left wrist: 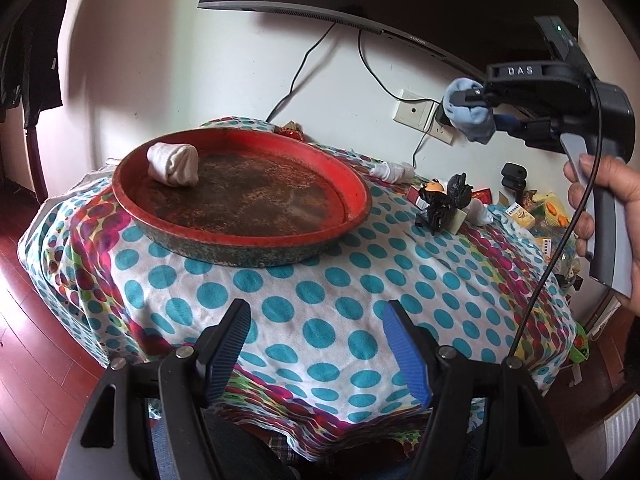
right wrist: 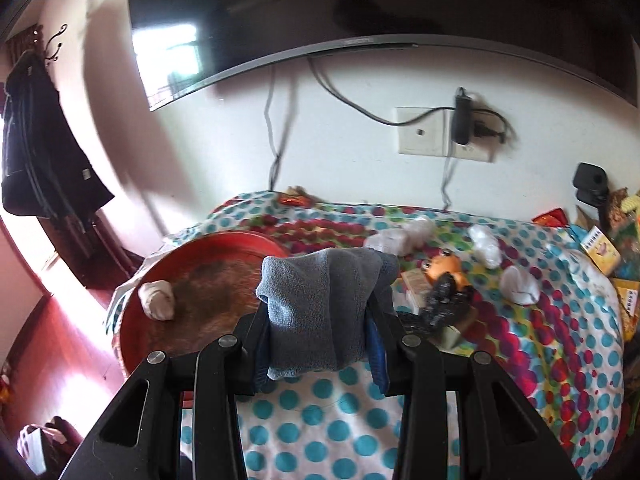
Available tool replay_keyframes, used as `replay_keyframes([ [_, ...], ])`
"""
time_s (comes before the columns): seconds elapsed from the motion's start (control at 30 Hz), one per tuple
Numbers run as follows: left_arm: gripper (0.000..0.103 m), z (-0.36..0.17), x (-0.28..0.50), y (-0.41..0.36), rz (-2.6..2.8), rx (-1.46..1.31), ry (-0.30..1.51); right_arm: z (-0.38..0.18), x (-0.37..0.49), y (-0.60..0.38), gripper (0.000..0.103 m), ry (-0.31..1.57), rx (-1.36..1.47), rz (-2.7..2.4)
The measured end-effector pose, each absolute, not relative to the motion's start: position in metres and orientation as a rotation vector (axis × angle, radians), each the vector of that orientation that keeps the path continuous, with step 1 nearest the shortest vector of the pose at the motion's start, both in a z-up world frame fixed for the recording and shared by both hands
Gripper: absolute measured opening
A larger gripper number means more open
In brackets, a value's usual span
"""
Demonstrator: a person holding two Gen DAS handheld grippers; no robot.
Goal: Organize objects
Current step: 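Carry the blue-grey cloth into the red tray and release it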
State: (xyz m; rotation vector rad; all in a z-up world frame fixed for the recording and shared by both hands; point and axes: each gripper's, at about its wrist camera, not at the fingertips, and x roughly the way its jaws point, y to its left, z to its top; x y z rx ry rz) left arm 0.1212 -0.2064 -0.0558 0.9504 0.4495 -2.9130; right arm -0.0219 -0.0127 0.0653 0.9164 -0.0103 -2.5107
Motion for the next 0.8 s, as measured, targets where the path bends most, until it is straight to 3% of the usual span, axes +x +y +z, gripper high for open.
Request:
replay_keyframes([
  [0.33, 0.07, -0.057, 0.12, -0.233, -2.764, 0.911, 0.422, 0.054, -0.022, -0.077, 0.038, 0.096, 0.914, -2.451],
  [0.8, 0.07, -0.061, 0.12, -0.267, -2.617, 0.865, 0.479, -0.023, -0.059, -0.195, 0.039, 0.262, 1.059, -2.35],
])
